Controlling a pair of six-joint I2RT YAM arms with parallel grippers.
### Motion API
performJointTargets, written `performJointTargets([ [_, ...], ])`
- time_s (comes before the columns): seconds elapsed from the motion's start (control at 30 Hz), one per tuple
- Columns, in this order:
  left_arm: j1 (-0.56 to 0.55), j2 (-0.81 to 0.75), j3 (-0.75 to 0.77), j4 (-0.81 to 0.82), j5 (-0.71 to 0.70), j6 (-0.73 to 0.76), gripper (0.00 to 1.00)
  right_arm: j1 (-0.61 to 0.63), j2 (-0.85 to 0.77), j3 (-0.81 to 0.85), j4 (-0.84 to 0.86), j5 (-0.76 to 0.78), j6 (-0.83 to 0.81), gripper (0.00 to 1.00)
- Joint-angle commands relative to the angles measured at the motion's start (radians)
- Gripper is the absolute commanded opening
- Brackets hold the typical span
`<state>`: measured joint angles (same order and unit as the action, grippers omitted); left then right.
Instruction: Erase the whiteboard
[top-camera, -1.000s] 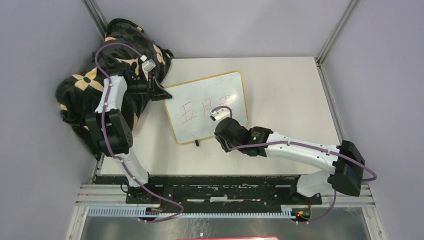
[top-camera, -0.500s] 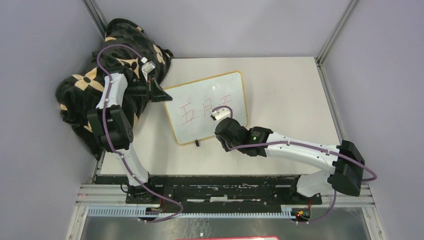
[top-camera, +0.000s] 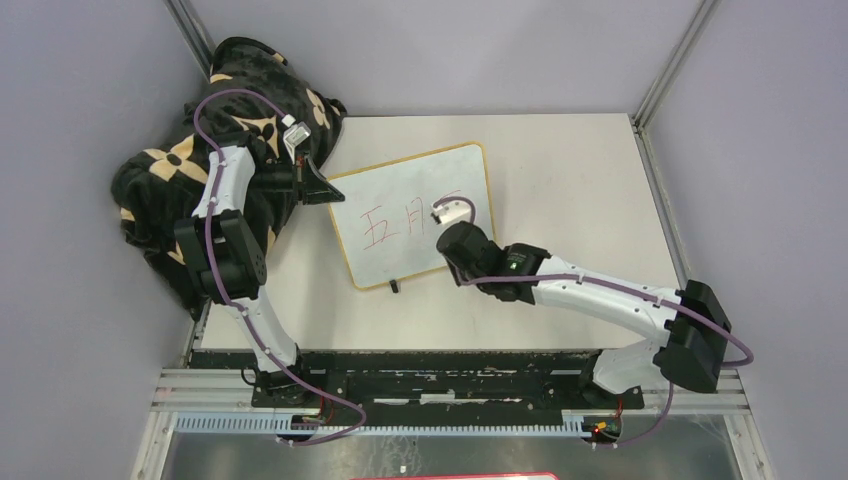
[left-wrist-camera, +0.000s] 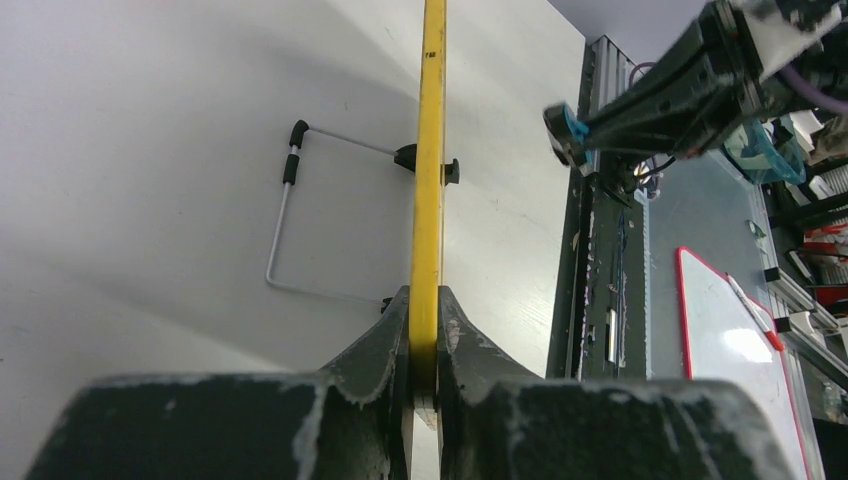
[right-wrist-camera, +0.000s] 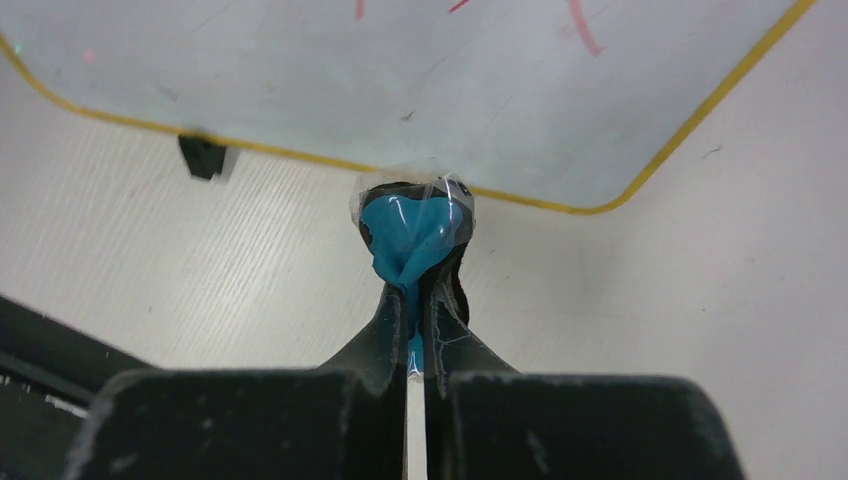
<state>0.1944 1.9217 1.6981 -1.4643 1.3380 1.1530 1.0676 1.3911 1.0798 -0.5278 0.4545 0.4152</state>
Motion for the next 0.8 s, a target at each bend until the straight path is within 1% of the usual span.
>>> performJointTargets([
  [0.0, -0.002, 0.011, 0.038, 0.003, 0.004, 0.068, 0.03, -0.139, 0.008, 0.075, 0.123, 0.040, -0.039, 0.01],
  [0.1, -0.003, 0.014, 0.038, 0.003, 0.003, 0.070, 0.03, -0.239, 0.024, 0.075, 0.221, -0.017, -0.041, 0.01],
  [0.17, -0.004, 0.017, 0.038, 0.003, 0.006, 0.072, 0.03, -0.278, 0.034, 0.075, 0.286, -0.006, -0.053, 0.01],
  [0.23, -0.003, 0.021, 0.040, 0.004, 0.008, 0.073, 0.03, -0.291, 0.039, 0.060, 0.368, 0.007, -0.075, 0.01],
  [0.4, -0.004, 0.027, 0.044, 0.004, 0.004, 0.071, 0.03, -0.293, 0.051, -0.034, 0.648, 0.000, -0.112, 0.01],
  [0.5, -0.003, 0.026, 0.045, 0.004, 0.000, 0.068, 0.03, -0.292, 0.092, -0.012, 0.673, -0.015, -0.109, 0.01],
  [0.63, -0.003, 0.019, 0.039, 0.003, -0.005, 0.068, 0.03, -0.288, 0.156, 0.032, 0.663, -0.052, -0.106, 0.01],
  [0.77, -0.003, 0.017, 0.032, 0.004, -0.007, 0.068, 0.03, -0.254, 0.215, 0.070, 0.666, -0.051, -0.115, 0.01],
])
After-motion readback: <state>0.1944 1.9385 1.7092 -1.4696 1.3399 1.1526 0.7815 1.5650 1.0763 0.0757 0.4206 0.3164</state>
